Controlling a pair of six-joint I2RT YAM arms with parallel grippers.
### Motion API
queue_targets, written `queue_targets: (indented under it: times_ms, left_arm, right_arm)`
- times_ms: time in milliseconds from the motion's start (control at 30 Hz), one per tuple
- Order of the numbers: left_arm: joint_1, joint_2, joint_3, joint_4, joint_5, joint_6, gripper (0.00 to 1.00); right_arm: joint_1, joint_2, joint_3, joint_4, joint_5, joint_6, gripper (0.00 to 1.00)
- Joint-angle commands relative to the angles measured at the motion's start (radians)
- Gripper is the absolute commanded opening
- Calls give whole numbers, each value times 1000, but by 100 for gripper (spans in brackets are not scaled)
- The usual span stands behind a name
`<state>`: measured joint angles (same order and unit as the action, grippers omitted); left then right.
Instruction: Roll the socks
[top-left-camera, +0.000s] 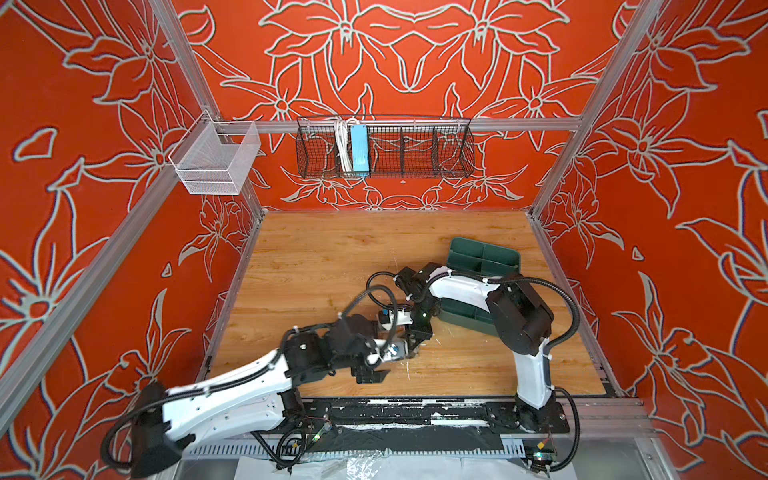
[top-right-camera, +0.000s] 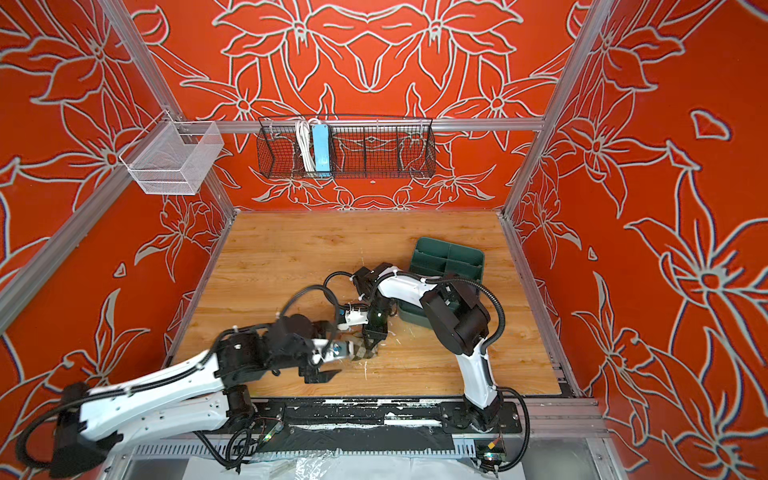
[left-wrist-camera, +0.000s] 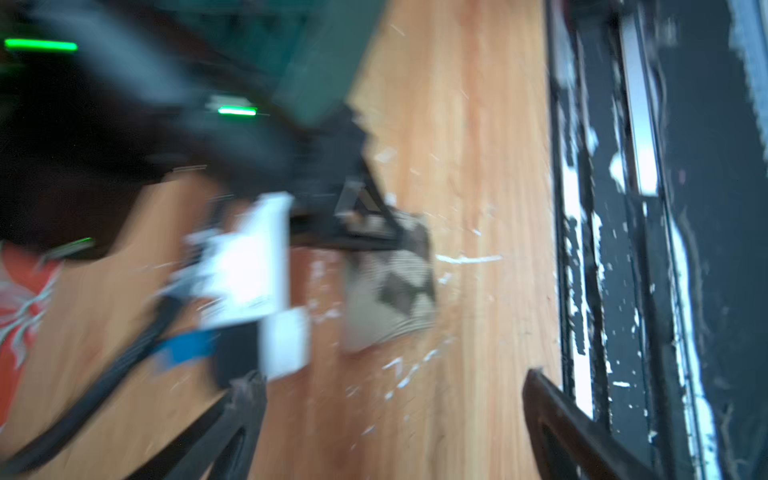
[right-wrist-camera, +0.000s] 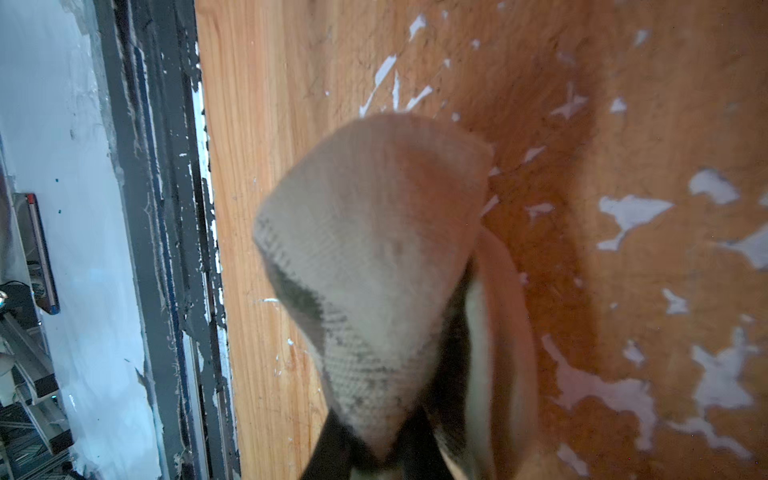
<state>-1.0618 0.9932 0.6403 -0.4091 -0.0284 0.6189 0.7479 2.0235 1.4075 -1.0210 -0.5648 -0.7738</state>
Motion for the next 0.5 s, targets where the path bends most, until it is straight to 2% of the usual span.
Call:
queue_targets:
  times_ms: [0,200,333,400,467]
  left_arm:
    - [-66,166,-16,189,-208,40,91]
    - [-98,397,-23,387,-343,14,71]
    - [-98,482,-7,356,-378,1,56]
    - [-99,513,18,305,-379,-24,46]
    - [-100,542,40,257,-375,-43,31]
  right_arm:
    - [-7,44,-3,16,48,-21,7]
    - [-11,31,-12,16,36,-31,7]
    - [-17,6,-26,23,15,-34,7]
    - [-22,-16,-39,39,7,-34,7]
    - [-33,-48,-59,67,-2,-27,7]
